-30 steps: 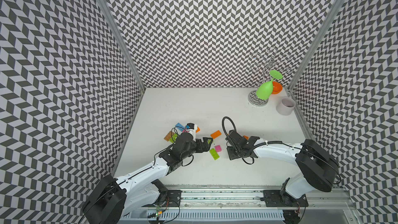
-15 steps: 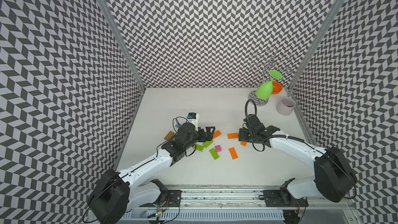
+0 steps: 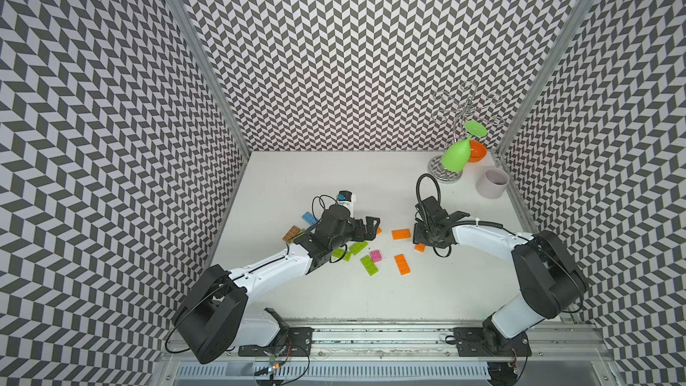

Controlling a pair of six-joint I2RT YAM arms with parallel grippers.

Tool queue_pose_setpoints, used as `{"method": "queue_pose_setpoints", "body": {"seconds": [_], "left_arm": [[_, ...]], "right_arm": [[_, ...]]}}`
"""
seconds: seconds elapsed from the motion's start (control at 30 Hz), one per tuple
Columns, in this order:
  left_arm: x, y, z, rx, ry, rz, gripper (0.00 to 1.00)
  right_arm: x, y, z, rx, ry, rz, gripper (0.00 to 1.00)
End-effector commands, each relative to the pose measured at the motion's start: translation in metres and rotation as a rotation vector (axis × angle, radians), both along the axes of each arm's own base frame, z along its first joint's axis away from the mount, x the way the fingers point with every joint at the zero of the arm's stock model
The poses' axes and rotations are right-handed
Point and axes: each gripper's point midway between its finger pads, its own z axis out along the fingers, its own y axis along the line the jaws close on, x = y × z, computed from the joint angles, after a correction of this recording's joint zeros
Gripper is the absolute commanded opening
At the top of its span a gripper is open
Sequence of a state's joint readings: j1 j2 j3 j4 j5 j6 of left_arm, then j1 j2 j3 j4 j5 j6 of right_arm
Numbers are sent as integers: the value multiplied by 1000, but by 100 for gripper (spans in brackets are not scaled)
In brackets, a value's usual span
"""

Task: Assemble a small pinwheel with lego
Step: Pick up the lego brick from the center of the board.

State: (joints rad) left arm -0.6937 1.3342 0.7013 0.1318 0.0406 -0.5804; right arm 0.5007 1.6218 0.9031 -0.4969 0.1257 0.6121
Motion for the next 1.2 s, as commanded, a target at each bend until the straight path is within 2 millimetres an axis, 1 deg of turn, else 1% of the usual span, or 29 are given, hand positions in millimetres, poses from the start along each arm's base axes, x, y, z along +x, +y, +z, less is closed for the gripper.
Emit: {"method": "queue_pose_setpoints", "body": {"seconds": [0.0, 0.07, 0.3, 0.43, 0.53, 0.6, 0.7, 0.83, 0.93, 1.0, 1.07, 1.17], "left_arm": [[-1, -5, 4, -21, -14, -19, 98], [-2, -5, 3, -26, -8, -18, 98], [-5, -4, -1, -31, 3, -18, 98], [-4, -3, -2, -32, 4, -13, 98], [-5, -1, -2, -32, 7, -11, 98], [-5, 0, -2, -35, 7, -10, 98], [-6, 4, -4, -44, 16, -1, 98], [-7, 14, -7, -64, 30, 20, 98], [-7, 24, -8, -75, 34, 39, 98], [-7, 31, -8, -80, 35, 55, 98], [-6, 37, -9, -84, 38, 68, 98], [-4, 42, -8, -85, 37, 78, 98]], "right_arm": [[5, -1, -2, -8, -3, -14, 61], [3, -1, -6, -10, 11, -9, 58], [-7, -1, -16, -11, 47, 15, 55], [-8, -3, -23, -35, 67, 25, 51], [-8, -5, -27, -56, 77, 33, 47], [-9, -6, -30, -69, 90, 41, 42], [-12, -7, -30, -72, 92, 52, 37], [-25, 2, -30, -73, 100, 124, 35], [-40, 18, -32, -59, 107, 217, 34], [-49, 25, -34, -58, 122, 251, 34], [-51, 29, -36, -55, 129, 265, 34], [-47, 36, -35, -33, 120, 292, 34]]}}
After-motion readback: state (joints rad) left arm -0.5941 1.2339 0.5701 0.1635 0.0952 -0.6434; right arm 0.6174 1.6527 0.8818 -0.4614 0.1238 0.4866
